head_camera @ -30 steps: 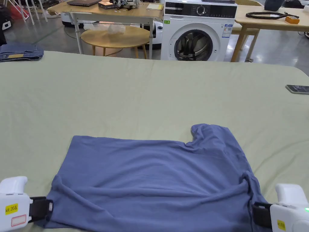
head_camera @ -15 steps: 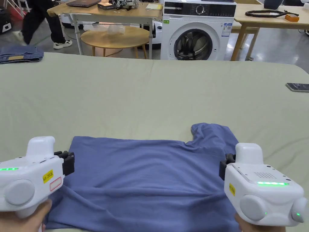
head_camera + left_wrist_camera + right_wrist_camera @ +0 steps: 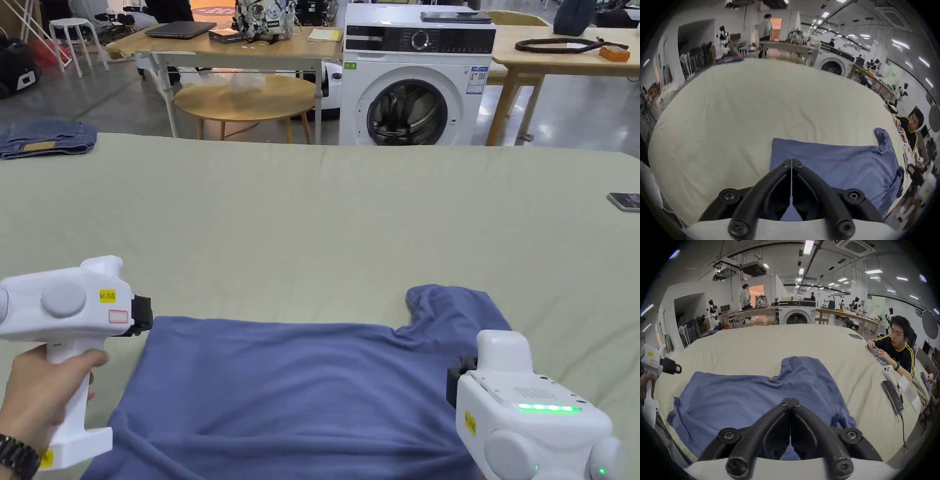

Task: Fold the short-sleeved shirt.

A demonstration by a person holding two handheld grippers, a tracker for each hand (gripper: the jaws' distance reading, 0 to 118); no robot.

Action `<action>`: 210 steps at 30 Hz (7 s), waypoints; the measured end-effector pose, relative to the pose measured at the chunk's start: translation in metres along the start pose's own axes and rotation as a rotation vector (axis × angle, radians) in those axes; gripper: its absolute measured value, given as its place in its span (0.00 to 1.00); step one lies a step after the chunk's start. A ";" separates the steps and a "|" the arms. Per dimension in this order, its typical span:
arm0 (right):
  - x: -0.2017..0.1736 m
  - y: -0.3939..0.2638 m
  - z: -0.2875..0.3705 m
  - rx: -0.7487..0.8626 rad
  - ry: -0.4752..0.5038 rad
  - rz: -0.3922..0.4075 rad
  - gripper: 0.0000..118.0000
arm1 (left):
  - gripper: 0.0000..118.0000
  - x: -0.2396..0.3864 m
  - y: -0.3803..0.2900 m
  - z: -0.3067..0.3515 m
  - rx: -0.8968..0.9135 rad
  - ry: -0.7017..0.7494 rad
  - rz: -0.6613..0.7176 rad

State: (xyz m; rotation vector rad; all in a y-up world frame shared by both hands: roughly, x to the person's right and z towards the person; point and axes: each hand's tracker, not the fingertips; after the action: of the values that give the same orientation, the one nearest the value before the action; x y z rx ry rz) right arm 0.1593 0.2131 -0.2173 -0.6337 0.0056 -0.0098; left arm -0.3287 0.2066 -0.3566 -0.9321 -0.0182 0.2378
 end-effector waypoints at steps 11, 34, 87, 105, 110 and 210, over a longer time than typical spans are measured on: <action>0.004 -0.008 -0.019 -0.092 0.004 0.034 0.00 | 0.62 -0.003 0.046 -0.085 -0.294 0.065 -0.039; 0.069 0.056 -0.059 -0.166 -0.043 -0.026 0.03 | 0.00 0.000 0.010 -0.035 -0.058 -0.008 -0.143; 0.116 0.013 0.081 -0.266 0.009 0.025 0.00 | 0.00 -0.040 -0.132 0.130 0.036 -0.107 -0.047; 0.118 -0.060 0.029 -0.528 -0.059 0.098 0.00 | 0.00 -0.035 -0.195 0.081 -0.281 -0.018 -0.079; 0.116 -0.057 0.035 -0.538 -0.065 0.112 0.02 | 0.00 -0.038 -0.186 0.085 -0.274 -0.009 -0.078; -0.032 -0.012 0.029 0.304 0.015 0.012 0.00 | 0.02 -0.037 -0.128 0.154 -0.184 -0.531 0.292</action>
State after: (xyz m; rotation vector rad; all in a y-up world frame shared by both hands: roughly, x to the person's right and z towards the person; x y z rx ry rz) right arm 0.1278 0.2206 -0.1867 -0.3294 0.0221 -0.0040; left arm -0.3579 0.2479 -0.1590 -1.0312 -0.4010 0.7603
